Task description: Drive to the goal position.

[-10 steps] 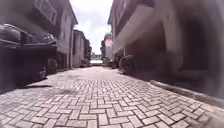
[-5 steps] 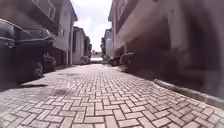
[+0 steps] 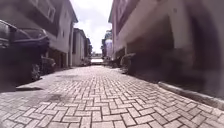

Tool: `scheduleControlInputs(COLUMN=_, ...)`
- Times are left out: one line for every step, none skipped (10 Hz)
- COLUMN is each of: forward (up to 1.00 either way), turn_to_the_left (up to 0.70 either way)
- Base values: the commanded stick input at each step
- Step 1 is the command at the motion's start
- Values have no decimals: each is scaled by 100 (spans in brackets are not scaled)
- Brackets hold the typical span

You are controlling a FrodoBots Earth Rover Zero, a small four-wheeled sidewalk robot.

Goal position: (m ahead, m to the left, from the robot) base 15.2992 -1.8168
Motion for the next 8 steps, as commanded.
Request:
scheduleControlInputs(forward=50, turn_to_the_left=0)
scheduleControlInputs(forward=50, turn_to_the_left=0)
scheduleControlInputs(forward=50, turn_to_the_left=0)
scheduleControlInputs(forward=50, turn_to_the_left=0)
scheduleControlInputs(forward=50, turn_to_the_left=0)
scheduleControlInputs(forward=50, turn_to_the_left=0)
scheduleControlInputs(forward=50, turn_to_the_left=0)
scheduleControlInputs(forward=50, turn_to_the_left=0)
